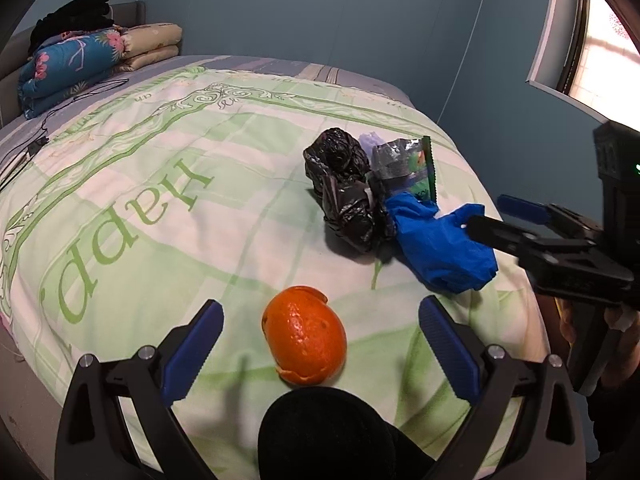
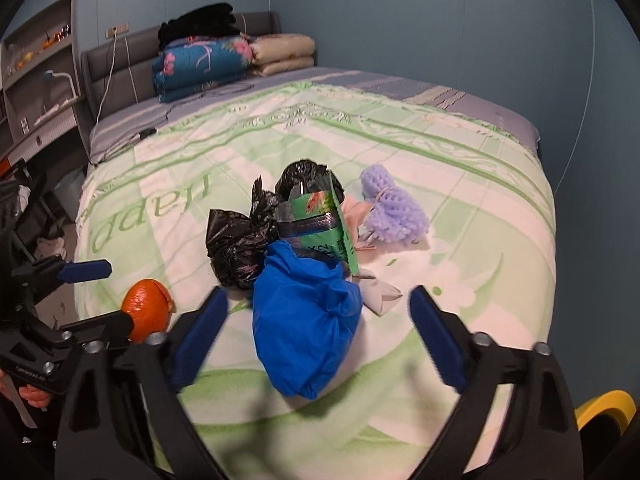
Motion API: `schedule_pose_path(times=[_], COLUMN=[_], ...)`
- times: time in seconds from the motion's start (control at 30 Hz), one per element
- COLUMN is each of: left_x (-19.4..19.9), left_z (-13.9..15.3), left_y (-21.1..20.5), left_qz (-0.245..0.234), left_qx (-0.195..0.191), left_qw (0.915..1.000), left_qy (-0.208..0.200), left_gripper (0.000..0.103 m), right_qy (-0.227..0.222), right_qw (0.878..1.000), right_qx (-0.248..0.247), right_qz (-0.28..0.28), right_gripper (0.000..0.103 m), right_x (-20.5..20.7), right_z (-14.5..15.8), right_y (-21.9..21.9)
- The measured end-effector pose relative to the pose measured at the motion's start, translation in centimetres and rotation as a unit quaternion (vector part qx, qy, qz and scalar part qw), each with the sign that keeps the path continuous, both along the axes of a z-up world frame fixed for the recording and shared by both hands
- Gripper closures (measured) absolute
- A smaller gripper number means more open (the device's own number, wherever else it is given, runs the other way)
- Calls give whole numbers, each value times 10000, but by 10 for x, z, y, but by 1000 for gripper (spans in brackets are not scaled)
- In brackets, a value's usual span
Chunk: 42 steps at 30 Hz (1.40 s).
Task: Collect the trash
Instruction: 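Grasp the blue glove with the right gripper while the left grasps the second orange, then carry the blue glove and orange in both grippers over the yellow-rimmed bin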
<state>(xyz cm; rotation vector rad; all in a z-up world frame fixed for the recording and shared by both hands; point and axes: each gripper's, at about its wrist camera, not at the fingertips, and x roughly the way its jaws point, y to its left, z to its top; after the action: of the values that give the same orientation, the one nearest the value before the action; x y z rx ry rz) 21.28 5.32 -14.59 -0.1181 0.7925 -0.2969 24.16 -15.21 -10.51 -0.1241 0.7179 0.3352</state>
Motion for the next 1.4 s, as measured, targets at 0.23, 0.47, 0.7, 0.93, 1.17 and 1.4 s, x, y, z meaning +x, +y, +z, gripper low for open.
schedule_pose_path(times=[0.23, 0.47, 0.7, 0.93, 1.17, 1.4], left_x=[11, 16, 11, -2, -11, -23], left_z=[-13, -23, -19, -2, 14, 35], left_y=[1, -7, -1, 0, 4, 6], left_qz=[-52, -105, 60, -8, 57, 135], left_qx=[-11, 178, 80, -71, -204, -255], left_qw=[9997, 9991, 9992, 9998, 9998, 9994], left_qy=[245, 366, 383, 162, -8, -212], left_gripper=[30, 58, 64, 66, 66, 66], right_qy=[304, 696, 956, 770, 421, 106], right_qw=[9994, 9971, 9950, 9964, 9980, 9973], right_qx=[-160, -287, -132, 48, 133, 256], right_qz=[45, -93, -242, -363, -460, -673], right_gripper=[21, 42, 67, 91, 94, 94], right_x=[17, 32, 36, 25, 3, -25], right_z=[-15, -32, -36, -18, 10, 39], right_y=[10, 14, 10, -3, -22, -46])
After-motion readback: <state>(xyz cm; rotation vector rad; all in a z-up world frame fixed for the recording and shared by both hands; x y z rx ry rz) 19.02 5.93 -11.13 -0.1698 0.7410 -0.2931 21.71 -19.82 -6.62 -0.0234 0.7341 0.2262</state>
